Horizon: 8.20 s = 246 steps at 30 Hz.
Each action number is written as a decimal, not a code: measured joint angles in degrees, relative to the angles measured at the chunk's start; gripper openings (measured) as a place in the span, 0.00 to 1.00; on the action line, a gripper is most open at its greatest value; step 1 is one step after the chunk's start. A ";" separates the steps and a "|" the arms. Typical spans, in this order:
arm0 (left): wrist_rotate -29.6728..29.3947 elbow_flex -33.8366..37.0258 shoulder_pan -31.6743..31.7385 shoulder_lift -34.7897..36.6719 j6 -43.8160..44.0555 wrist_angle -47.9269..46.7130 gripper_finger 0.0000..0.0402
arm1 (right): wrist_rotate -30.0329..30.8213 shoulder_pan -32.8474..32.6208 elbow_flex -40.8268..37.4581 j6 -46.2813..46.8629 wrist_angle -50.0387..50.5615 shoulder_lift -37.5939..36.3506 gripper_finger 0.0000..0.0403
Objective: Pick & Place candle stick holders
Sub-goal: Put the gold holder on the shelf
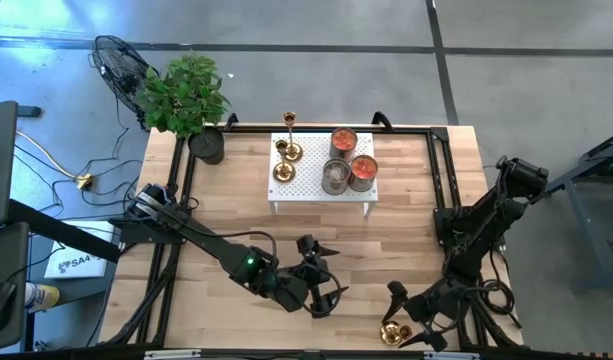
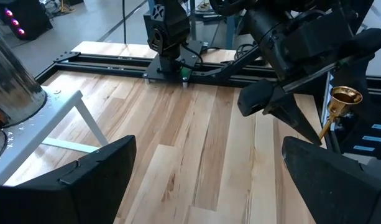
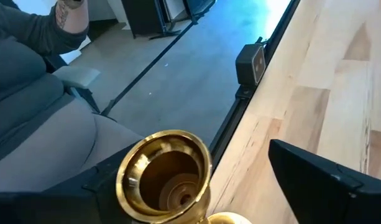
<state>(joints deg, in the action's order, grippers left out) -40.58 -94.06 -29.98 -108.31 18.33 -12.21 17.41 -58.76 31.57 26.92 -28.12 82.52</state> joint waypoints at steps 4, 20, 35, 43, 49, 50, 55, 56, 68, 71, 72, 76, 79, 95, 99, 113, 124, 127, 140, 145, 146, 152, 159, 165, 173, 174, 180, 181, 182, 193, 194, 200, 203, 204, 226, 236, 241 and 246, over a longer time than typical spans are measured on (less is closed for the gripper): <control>0.02 0.00 0.00 0.00 0.00 -0.14 0.99 | -0.10 0.00 0.00 0.02 0.00 0.00 0.73; 4.95 0.04 -0.02 -0.66 0.25 -1.29 0.99 | -1.09 -0.13 0.00 -4.39 -0.11 0.00 0.22; 9.89 0.03 0.18 -5.87 1.52 1.12 0.99 | -0.20 0.90 0.99 -12.15 -1.11 -2.55 0.22; 13.30 0.04 2.36 -7.07 1.25 11.22 0.99 | -4.28 3.56 7.08 -20.37 4.39 -4.22 0.22; 15.30 0.00 3.92 -7.53 1.29 16.02 0.99 | -4.52 4.44 12.06 -24.09 12.35 -4.22 0.22; 16.53 0.00 4.17 -7.70 1.31 16.26 0.99 | -4.55 4.43 12.38 -24.70 12.66 -4.22 0.22; 24.60 -0.01 4.14 -8.67 0.42 20.23 0.99 | -4.98 4.41 13.32 -28.95 12.70 -4.22 0.22; 26.30 -0.08 4.10 -8.88 -0.83 21.64 0.99 | -4.98 4.50 13.41 -29.90 12.49 -4.22 0.22; 33.83 -0.04 4.15 -10.95 -6.08 25.70 0.99 | -11.82 10.87 13.79 -36.71 10.69 -4.19 0.22; 35.31 -0.04 4.15 -12.13 -6.50 26.36 0.99 | -11.85 11.81 13.82 -38.95 9.88 -4.20 0.22; 35.57 -0.03 4.15 -12.32 -6.59 26.01 0.99 | -11.90 12.14 14.05 -39.15 10.29 -4.19 0.22; 36.73 -0.02 4.11 -12.92 -7.59 26.26 0.99 | -11.84 13.24 15.10 -40.86 11.47 -4.17 0.22; 36.97 -0.01 4.11 -13.16 -8.48 25.74 0.99 | -13.06 14.06 15.68 -41.45 11.99 -4.17 0.22; 26.48 0.02 4.11 -13.16 -11.06 28.36 0.99 | -16.64 19.40 15.74 -41.11 11.98 -4.17 0.22; 26.45 0.02 4.13 -13.16 -11.15 27.23 0.97 | -16.75 19.80 15.74 -41.11 12.02 -4.17 0.22; 24.92 0.02 4.07 -13.14 -13.33 25.27 0.28 | -14.45 19.78 15.74 -41.57 12.46 -4.17 0.22; 24.54 0.02 3.96 -13.10 -19.87 24.19 0.02 | -11.61 19.76 15.63 -40.04 12.67 -4.20 0.22; 24.51 0.02 4.00 -13.06 -19.82 24.16 0.02 | -10.94 19.76 15.63 -39.10 12.69 -4.20 0.26; 24.75 0.02 4.00 -13.05 -18.91 21.13 0.01 | -3.89 17.74 15.63 -33.21 10.94 -4.20 0.71; 24.53 -1.14 3.98 -13.03 -17.86 18.84 0.01 | -1.60 10.47 15.63 -45.45 5.38 -6.95 0.72; 23.74 -1.83 3.74 -12.83 -17.84 17.40 0.01 | 0.42 8.70 15.63 -47.62 4.79 -8.11 0.72; 14.64 -9.18 1.77 -12.39 -19.62 8.98 0.01 | 14.52 -1.85 15.74 -54.15 3.48 -14.44 0.72; -7.30 -22.85 -1.88 -11.97 -28.82 2.53 0.01 | 19.21 -9.72 15.47 -52.63 5.75 -16.97 0.72; -30.94 -30.80 -2.84 -12.02 -33.59 1.30 0.01 | 19.98 -13.47 15.45 -52.04 7.62 -16.01 0.72; -48.52 -34.99 1.06 -12.00 -33.66 1.42 0.01 | 21.51 -15.91 15.41 -50.68 9.05 -15.28 0.72; -48.52 -35.02 1.97 -12.00 -33.68 1.13 0.01 | 21.49 -16.11 15.41 -50.16 9.00 -15.28 0.72; -44.62 -35.01 7.70 -10.53 -27.63 -9.10 0.01 | 21.71 -17.18 15.41 -49.65 9.02 -15.28 0.72; -43.14 -35.01 8.46 -9.57 -24.80 -12.56 0.01 | 21.86 -17.31 15.41 -49.64 9.04 -15.28 0.72; -41.76 -35.01 9.27 -8.66 -21.61 -16.02 0.01 | 22.17 -17.45 15.41 -49.64 9.05 -15.28 0.72; -43.04 -33.00 13.20 -0.46 40.30 -69.27 0.01 | 22.97 -17.38 15.41 -48.33 13.41 -15.28 0.72; -44.24 -31.88 12.84 -0.46 47.31 -73.10 0.02 | 22.98 -17.38 15.41 -48.25 13.57 -15.28 0.72; -48.76 -20.69 10.62 -0.63 66.90 -77.72 0.01 | 23.21 -17.38 15.41 -47.93 13.94 -15.28 0.72; -49.77 -17.07 10.82 -0.44 69.66 -77.55 0.01 | 23.22 -17.38 15.41 -47.93 13.96 -15.28 0.72; -49.71 -15.81 10.86 -0.44 70.88 -77.52 0.01 | 23.27 -17.38 15.41 -47.93 13.95 -15.28 0.72; -48.92 -4.95 9.64 -0.55 73.22 -72.96 0.01 | 17.37 -10.31 15.41 -47.74 15.43 -15.28 0.72; -49.48 -4.70 11.35 -0.55 73.02 -72.95 0.01 | 13.99 -8.11 15.41 -47.50 15.56 -15.28 0.72; -49.35 -4.70 12.53 -0.55 73.00 -73.00 0.01 | 13.63 -7.57 15.41 -46.40 15.90 -15.28 0.72; -49.35 -4.70 9.50 -0.55 68.49 -68.21 0.01 | 13.62 -7.58 15.41 -46.22 16.83 -15.28 0.72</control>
<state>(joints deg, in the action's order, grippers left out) -89.92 -98.76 -20.47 -108.86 86.82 -80.42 31.03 -66.35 46.98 -19.31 -11.29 67.24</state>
